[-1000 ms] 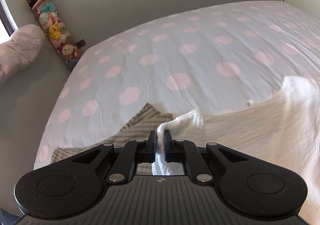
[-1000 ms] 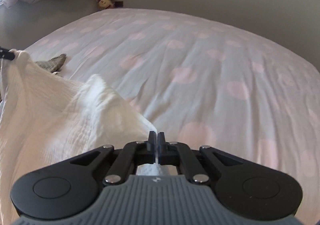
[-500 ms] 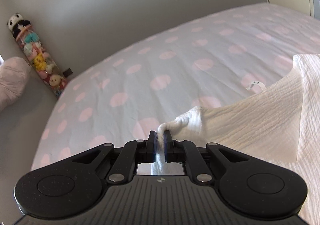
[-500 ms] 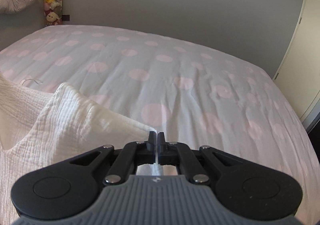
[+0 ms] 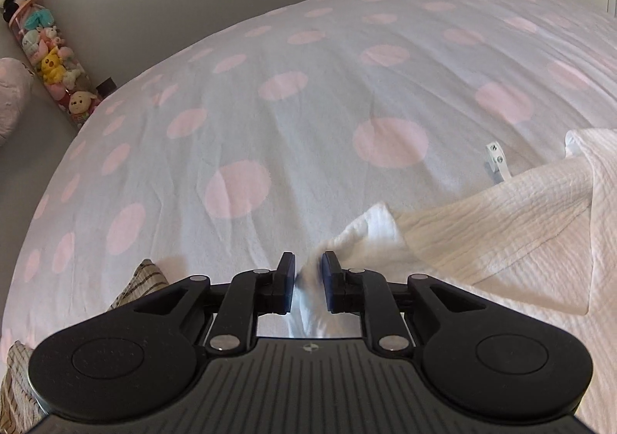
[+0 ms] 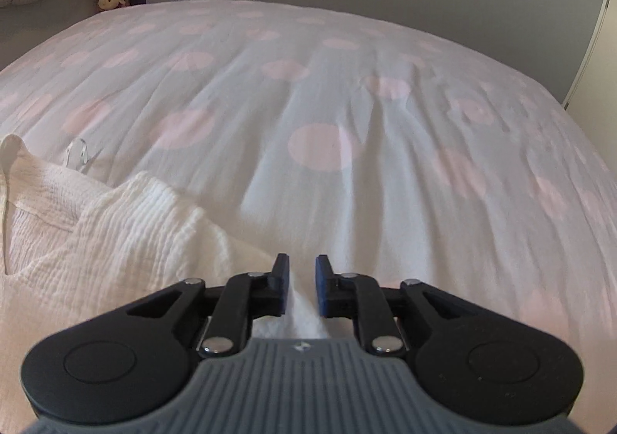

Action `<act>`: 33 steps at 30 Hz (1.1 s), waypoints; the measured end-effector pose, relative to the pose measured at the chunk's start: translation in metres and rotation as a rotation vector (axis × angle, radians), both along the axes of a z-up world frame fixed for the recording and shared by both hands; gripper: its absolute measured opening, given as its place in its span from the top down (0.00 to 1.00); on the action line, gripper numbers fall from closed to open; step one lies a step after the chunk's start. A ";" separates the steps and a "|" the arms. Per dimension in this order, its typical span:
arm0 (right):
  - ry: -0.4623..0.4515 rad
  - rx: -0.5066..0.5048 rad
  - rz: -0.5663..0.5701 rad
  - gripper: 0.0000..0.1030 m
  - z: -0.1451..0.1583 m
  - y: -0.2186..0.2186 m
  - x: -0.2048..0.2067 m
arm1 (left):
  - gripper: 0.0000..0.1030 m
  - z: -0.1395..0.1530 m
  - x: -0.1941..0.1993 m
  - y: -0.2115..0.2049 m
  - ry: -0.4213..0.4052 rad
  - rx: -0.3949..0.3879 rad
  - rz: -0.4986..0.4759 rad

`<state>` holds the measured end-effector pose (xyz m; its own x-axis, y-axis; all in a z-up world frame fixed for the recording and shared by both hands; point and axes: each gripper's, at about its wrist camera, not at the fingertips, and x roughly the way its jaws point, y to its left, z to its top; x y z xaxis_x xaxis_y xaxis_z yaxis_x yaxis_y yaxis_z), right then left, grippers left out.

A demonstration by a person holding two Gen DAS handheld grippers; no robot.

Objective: Fold clothes

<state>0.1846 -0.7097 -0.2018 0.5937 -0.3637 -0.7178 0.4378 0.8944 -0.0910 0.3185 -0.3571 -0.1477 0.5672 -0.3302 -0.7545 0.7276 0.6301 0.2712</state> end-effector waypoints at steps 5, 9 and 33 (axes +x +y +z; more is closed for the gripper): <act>-0.032 0.041 0.046 0.75 0.004 -0.010 0.027 | 0.81 -0.007 0.006 -0.009 0.033 0.009 -0.006; 0.030 0.056 0.101 0.72 -0.013 -0.005 0.049 | 0.78 -0.018 0.004 -0.017 0.036 0.049 -0.024; -0.018 -0.095 0.337 0.95 -0.010 0.049 0.033 | 0.96 -0.008 -0.006 -0.007 -0.004 -0.045 0.005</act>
